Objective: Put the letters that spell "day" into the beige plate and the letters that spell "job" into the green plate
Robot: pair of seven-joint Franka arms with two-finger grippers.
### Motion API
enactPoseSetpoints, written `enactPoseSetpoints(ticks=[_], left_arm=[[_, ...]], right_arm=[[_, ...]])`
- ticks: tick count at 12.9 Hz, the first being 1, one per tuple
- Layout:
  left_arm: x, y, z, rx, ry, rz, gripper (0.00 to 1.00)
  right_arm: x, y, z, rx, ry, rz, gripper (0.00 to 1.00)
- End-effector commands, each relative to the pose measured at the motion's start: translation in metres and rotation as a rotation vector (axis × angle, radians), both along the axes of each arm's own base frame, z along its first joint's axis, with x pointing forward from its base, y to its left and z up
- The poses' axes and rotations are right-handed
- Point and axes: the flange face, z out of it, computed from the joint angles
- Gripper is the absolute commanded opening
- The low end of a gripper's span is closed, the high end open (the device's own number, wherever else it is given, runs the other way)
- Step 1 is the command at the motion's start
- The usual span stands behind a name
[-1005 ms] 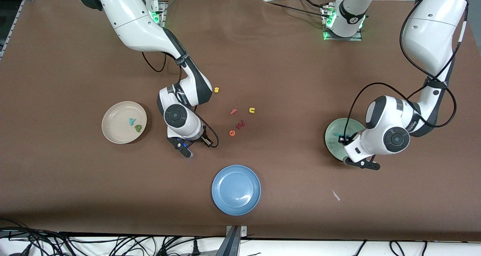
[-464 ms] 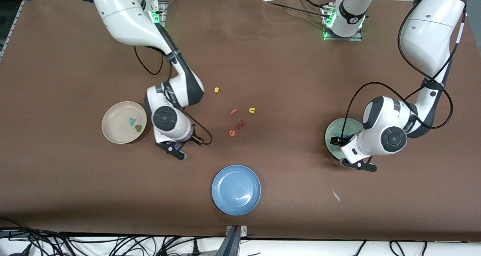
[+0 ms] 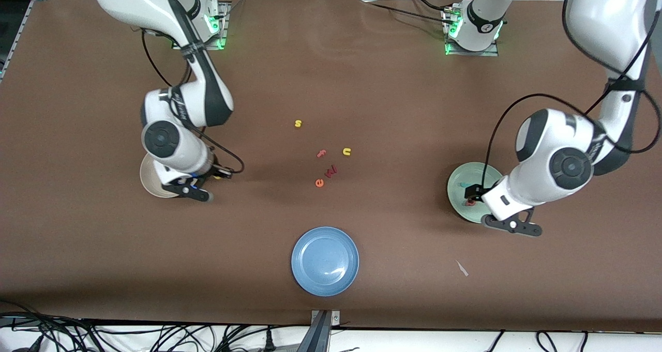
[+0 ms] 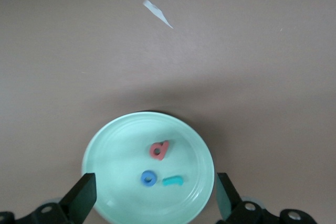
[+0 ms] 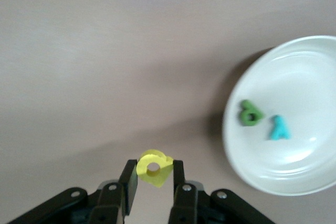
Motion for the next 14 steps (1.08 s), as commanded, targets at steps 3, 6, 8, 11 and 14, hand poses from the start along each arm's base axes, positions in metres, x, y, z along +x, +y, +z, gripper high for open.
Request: enactPoseSetpoints(ticks=[3, 6, 8, 11, 14], left_arm=[[-0.023, 0.022, 0.129, 0.072, 0.018, 0.038, 1.0], [-0.045, 0.031, 0.195, 0.053, 0.004, 0.073, 1.0], [-0.061, 0.026, 0.209, -0.028, 0.014, 0.092, 1.0], [-0.098, 0.061, 0.23, -0.086, 0.012, 0.197, 1.0], [-0.104, 0.084, 0.197, -0.06, 0.048, 0.246, 1.0]], right_arm=[[-0.045, -0.098, -0.016, 0.0, -0.015, 0.116, 0.07], [-0.037, -0.143, -0.029, -0.018, -0.001, 0.144, 0.44], [-0.027, -0.139, -0.025, -0.018, 0.004, 0.135, 1.0], [-0.007, -0.114, 0.01, -0.009, 0.069, 0.082, 1.0], [0.004, -0.1, 0.043, -0.003, 0.123, 0.084, 1.0]])
